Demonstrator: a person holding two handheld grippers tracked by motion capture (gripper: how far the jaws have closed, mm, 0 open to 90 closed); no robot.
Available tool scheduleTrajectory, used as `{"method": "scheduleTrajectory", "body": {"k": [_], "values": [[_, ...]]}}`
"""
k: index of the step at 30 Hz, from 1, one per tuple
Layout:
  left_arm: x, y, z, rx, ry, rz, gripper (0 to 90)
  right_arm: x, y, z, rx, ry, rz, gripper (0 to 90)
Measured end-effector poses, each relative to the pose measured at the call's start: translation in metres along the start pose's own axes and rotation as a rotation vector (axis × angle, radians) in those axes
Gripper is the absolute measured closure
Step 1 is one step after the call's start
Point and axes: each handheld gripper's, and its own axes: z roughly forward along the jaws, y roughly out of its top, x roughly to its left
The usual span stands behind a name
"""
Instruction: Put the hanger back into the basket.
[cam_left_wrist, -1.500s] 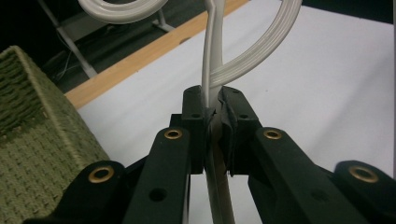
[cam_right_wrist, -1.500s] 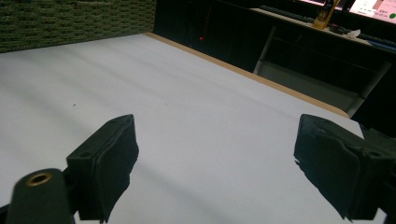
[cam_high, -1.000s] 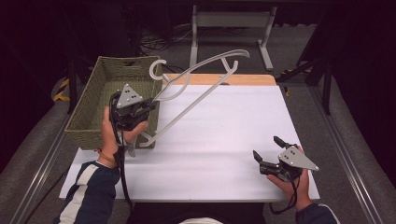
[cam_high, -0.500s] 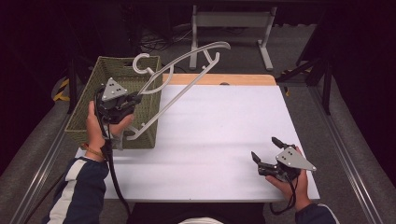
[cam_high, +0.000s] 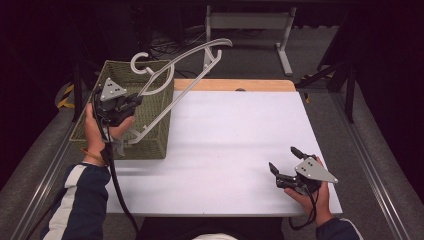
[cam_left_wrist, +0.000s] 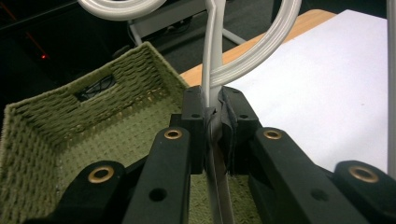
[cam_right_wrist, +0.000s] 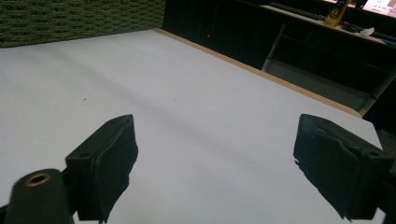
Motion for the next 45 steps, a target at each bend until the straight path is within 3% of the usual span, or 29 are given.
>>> {"method": "scheduleTrajectory", "body": {"k": [14,21,27,34,39,41,45], "values": [[0.038,0.007,0.012,0.036,0.060,0.020,81.2,0.002,-0.001,0.002,0.015,0.005,-0.006,13.8],[0.062,-0.002,0.023,0.053,0.070,-0.012,81.3,0.005,-0.001,0.003,0.014,-0.007,-0.016,14.9],[0.074,-0.011,0.033,0.064,0.074,-0.035,81.2,0.004,-0.002,0.004,0.022,-0.005,-0.008,15.0],[0.086,-0.023,0.042,0.117,0.086,-0.045,81.2,0.007,-0.003,0.007,0.034,0.007,-0.022,15.0],[0.098,-0.032,0.044,0.110,0.079,-0.093,81.2,0.007,-0.003,0.007,0.042,0.006,-0.019,15.0],[0.100,-0.036,0.045,0.123,0.096,-0.102,80.7,0.007,-0.003,0.007,0.039,0.006,-0.020,15.0],[0.105,-0.046,0.053,0.212,0.133,-0.064,80.9,0.008,-0.004,0.008,0.046,0.011,-0.020,15.1]]}}
